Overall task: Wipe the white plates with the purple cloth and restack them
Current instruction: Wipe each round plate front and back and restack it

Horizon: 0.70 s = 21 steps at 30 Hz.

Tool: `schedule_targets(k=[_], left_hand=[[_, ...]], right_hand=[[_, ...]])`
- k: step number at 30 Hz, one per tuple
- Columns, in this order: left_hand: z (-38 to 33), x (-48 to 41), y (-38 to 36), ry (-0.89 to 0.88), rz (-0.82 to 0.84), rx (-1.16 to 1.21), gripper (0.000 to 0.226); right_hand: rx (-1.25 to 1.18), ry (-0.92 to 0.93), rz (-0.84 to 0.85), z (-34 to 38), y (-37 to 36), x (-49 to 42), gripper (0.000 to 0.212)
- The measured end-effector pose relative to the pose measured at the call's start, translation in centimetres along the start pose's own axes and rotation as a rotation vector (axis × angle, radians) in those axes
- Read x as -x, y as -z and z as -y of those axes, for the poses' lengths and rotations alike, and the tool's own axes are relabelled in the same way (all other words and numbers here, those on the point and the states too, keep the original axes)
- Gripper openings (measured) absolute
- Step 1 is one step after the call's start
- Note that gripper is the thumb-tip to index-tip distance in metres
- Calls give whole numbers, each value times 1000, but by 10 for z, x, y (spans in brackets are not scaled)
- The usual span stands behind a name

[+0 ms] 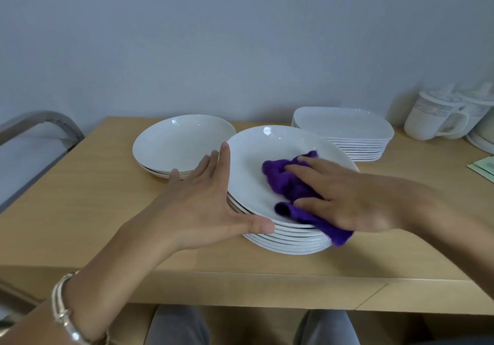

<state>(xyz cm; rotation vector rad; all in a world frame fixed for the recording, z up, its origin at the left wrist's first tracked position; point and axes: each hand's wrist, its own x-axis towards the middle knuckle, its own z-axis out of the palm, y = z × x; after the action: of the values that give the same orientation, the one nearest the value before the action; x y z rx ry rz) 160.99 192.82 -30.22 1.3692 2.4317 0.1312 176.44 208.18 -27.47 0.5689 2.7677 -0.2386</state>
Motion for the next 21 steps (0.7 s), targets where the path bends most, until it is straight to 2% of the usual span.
schedule_targets(k=[3, 6, 10, 15, 18, 21], left_hand=[[1, -2, -3, -12, 8, 53, 142], [3, -2, -6, -40, 3, 117, 141], [3, -1, -5, -59, -8, 125, 128], [0, 0, 0, 12, 40, 3, 138], [-2, 2, 0, 33, 28, -19, 139], [-3, 3, 0, 37, 9, -22, 141]], right_hand=[[-160, 147, 40, 24, -1, -11, 55], [-183, 181, -63, 36, -4, -38, 58], [-111, 61, -227, 42, -10, -76, 64], [-40, -131, -351, 10, -3, -96, 64], [69, -192, -371, -19, -3, -82, 62], [126, -214, -313, -29, -8, -52, 59]])
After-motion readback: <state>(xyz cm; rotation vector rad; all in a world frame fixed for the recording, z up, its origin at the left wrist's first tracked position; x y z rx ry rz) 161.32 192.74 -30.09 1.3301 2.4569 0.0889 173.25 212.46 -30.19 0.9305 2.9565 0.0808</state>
